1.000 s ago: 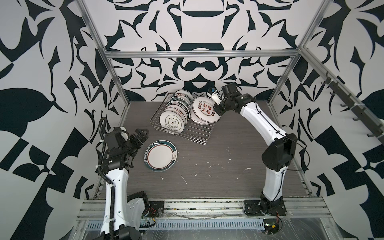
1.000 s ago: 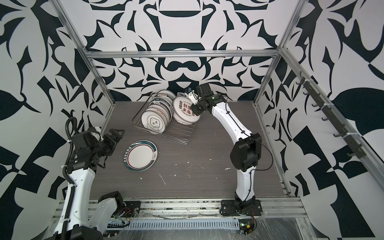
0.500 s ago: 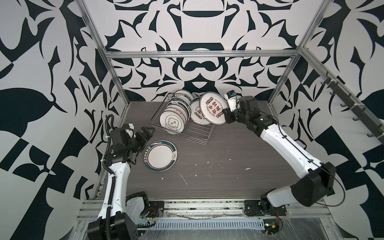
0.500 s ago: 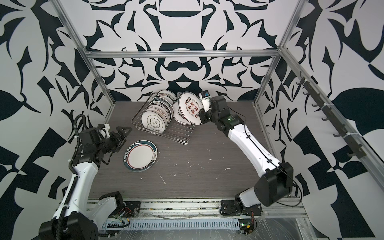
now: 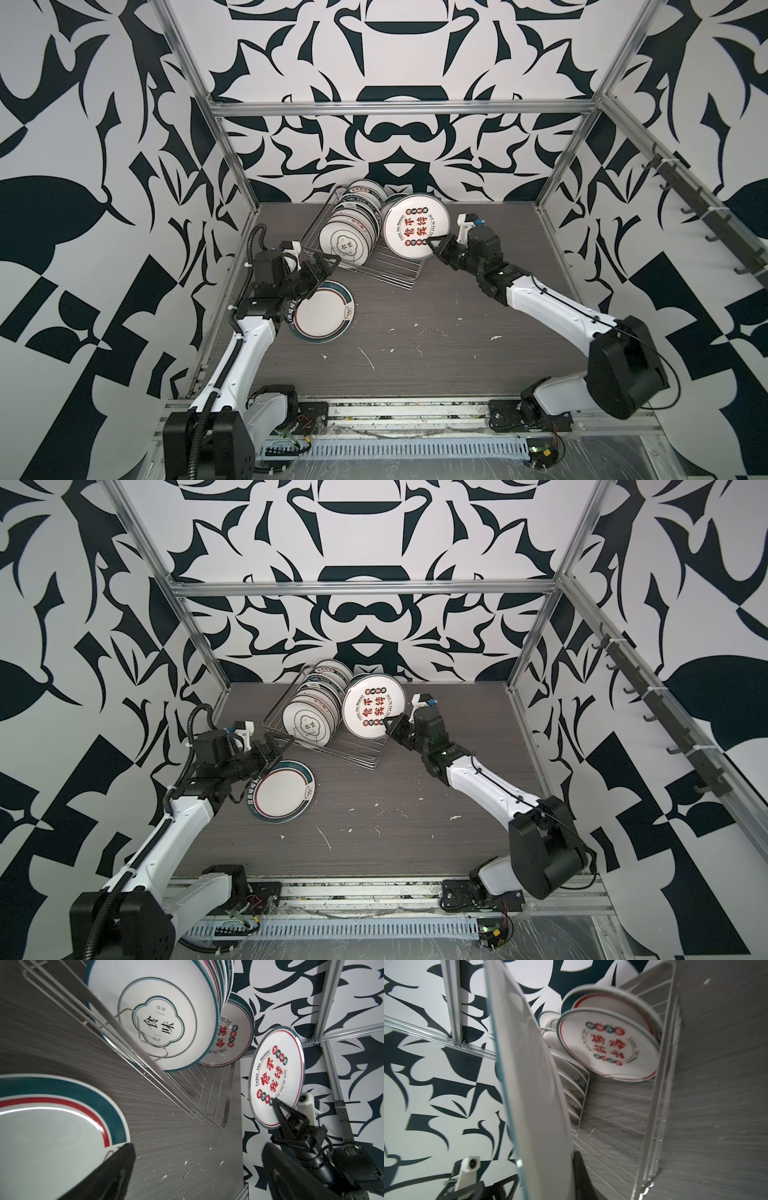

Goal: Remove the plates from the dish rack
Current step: 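Carry the plate toward the left gripper and grip its edge with the left gripper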

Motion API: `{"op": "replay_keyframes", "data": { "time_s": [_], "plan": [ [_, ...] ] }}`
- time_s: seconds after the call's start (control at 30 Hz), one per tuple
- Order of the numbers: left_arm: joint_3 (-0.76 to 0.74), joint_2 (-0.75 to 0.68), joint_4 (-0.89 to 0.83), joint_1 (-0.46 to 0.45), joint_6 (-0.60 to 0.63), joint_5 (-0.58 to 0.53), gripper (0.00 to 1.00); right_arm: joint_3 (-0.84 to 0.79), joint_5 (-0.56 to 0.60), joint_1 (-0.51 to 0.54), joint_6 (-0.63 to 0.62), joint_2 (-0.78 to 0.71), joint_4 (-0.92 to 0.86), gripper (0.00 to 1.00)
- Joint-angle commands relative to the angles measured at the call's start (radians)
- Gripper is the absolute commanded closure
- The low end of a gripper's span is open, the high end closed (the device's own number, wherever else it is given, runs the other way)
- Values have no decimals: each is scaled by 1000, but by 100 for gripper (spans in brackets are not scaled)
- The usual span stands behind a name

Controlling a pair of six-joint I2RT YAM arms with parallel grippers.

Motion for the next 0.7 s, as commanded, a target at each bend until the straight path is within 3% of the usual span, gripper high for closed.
{"op": "replay_keyframes", "data": {
  "time_s": [0.0,0.43,0.6,0.67],
  "plan": [
    [-32,2,74,-7,-22,3,1,22,-85,50,189,16,255,100],
    [-93,4,205,-7,-76,48,3,95,-171,192,265,185,357,100],
    [-103,20,229,-7,-81,66,13,97,-210,219,305,226,435,100],
    [-104,25,234,-7,-84,73,23,109,-233,227,307,239,442,100]
  ]
}}
